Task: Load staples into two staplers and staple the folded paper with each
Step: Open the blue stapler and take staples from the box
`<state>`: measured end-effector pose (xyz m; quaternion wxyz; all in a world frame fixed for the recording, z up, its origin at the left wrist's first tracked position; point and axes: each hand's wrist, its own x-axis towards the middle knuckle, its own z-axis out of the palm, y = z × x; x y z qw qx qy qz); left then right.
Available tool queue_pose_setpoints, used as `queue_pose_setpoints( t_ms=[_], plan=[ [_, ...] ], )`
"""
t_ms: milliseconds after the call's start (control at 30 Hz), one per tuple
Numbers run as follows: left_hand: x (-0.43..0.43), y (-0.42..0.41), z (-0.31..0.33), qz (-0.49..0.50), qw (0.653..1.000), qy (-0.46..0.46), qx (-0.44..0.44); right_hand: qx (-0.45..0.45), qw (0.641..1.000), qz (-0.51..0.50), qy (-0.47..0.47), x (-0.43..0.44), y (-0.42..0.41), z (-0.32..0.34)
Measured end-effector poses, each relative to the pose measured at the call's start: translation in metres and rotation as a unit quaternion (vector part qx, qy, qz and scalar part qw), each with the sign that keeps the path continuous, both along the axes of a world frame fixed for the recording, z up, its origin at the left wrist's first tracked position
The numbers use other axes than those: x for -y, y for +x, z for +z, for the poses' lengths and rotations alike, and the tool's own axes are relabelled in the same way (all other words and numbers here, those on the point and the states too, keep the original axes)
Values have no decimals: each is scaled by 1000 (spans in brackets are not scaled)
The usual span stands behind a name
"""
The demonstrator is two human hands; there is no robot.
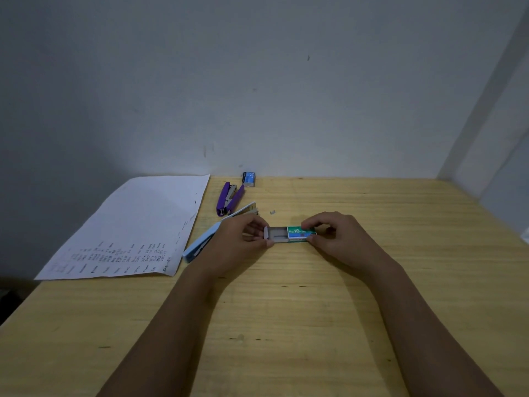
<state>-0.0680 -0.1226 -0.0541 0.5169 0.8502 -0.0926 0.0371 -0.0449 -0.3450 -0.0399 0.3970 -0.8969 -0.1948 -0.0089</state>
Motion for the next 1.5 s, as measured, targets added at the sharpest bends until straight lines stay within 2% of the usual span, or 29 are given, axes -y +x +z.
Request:
queue_pose_setpoints(
  t_ms=[167, 400, 700, 867, 1333, 1500],
  plan=[
    [1, 0, 1, 5, 1000, -5, 2, 11, 1000, -6, 4, -3, 3, -3],
    [7, 0, 4, 14, 1000, -17, 5, 49, 996, 8, 77, -2, 1, -2],
    [12, -3, 4, 38, 992, -124, -1, 78, 992, 4, 101, -9, 3, -4],
    [12, -3, 7, 54, 988, -147, -9, 60, 991, 14, 121, -15, 1, -4],
    [21, -1, 3, 120, 979, -159, -33, 73, 985, 22, 156, -31, 3, -10],
    [19, 4, 1, 166, 982, -86, -11, 48, 989, 41, 131, -34, 5, -13]
  ],
)
